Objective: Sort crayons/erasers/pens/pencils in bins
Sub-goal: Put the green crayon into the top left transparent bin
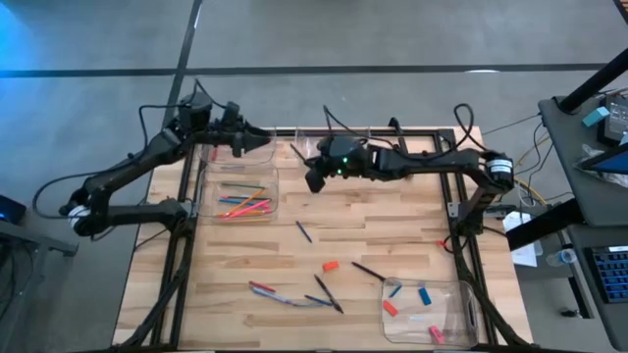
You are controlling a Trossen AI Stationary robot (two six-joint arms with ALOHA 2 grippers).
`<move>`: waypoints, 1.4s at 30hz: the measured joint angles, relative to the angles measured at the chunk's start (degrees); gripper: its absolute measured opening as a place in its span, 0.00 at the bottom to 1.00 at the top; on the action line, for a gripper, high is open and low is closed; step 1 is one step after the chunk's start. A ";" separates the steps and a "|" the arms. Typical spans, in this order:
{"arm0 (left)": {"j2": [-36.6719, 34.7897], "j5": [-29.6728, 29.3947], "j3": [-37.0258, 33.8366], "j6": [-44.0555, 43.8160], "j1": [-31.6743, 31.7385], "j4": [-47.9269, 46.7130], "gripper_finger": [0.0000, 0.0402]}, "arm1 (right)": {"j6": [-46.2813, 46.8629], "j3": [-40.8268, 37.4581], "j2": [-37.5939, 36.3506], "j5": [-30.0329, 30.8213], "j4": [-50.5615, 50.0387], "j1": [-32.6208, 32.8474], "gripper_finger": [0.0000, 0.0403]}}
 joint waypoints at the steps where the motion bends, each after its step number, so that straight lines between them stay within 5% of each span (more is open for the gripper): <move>1: 0.69 0.37 0.00 -0.27 -0.47 0.70 0.55 | 0.01 0.39 -0.25 0.00 0.59 -0.34 0.03; 19: 14.46 1.20 -0.04 -18.04 -5.99 23.90 0.55 | -0.03 4.19 -0.67 -0.42 2.73 -1.47 0.03; 25: 16.54 -0.59 -0.04 -19.47 -6.80 25.12 0.53 | -0.03 4.19 -0.65 -0.58 2.60 -1.37 0.03; 30: 16.47 -2.57 -0.04 -19.17 -7.15 25.13 0.41 | -0.03 4.19 -0.65 -0.58 2.53 -1.40 0.03; 37: 15.62 -4.31 -0.04 -16.49 -7.19 25.08 0.05 | -0.08 4.19 -0.67 -0.36 2.79 -1.39 0.05; 42: 15.49 -4.22 -0.04 -16.38 -7.25 25.13 0.04 | -0.29 4.19 -0.67 -1.32 2.47 -1.42 0.22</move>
